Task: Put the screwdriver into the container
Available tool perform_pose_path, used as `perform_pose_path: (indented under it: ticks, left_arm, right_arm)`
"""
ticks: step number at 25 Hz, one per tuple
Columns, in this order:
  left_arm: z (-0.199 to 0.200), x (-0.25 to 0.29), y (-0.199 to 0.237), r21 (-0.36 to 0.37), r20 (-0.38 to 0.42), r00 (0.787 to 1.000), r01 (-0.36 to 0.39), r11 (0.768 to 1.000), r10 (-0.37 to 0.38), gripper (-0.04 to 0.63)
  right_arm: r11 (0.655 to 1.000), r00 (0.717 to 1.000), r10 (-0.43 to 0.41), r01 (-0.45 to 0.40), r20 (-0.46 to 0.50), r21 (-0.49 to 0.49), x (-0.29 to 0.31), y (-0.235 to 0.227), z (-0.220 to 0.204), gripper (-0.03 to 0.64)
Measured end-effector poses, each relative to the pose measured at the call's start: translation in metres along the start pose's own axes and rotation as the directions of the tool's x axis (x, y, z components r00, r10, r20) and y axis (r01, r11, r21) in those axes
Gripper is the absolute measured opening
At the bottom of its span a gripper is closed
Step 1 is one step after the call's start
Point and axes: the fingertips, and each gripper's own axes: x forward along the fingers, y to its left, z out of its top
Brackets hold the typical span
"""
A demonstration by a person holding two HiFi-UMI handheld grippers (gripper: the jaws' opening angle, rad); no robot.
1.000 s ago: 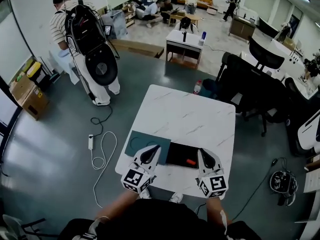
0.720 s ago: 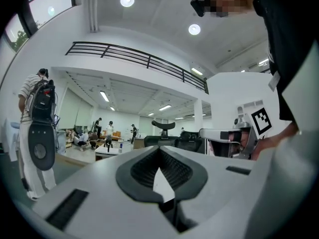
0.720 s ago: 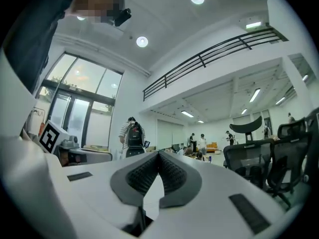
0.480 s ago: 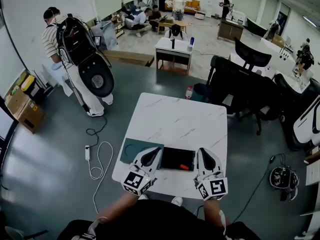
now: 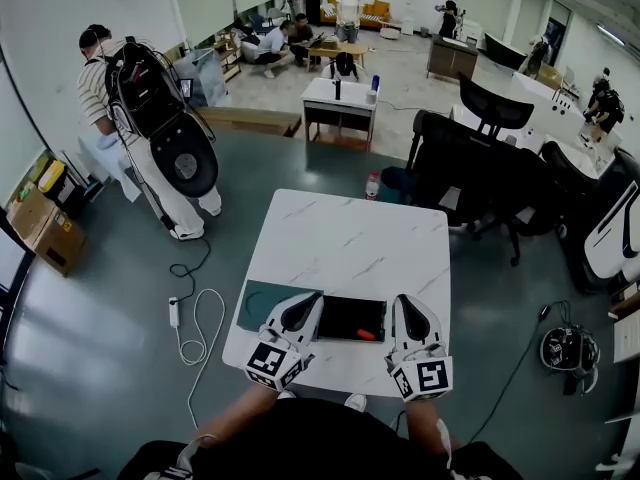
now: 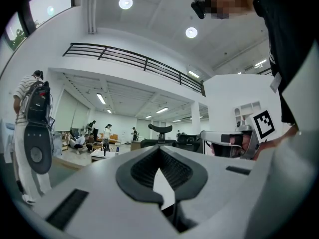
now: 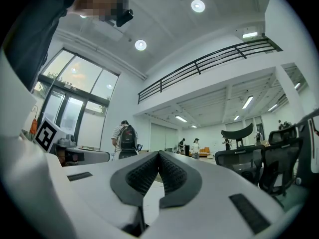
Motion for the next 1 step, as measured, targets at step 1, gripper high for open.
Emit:
perform_pose_path:
  ticks: [1]
  left_arm:
    - [-0.0002, 0.0006, 0.0004, 0.0, 0.0, 1.0, -0.001, 1.0, 0.001, 0.006]
  right_arm:
    - [1.0, 1.0, -0.006, 0.006, 0.005, -0.006, -0.0005, -0.0008, 0.0004, 0.023]
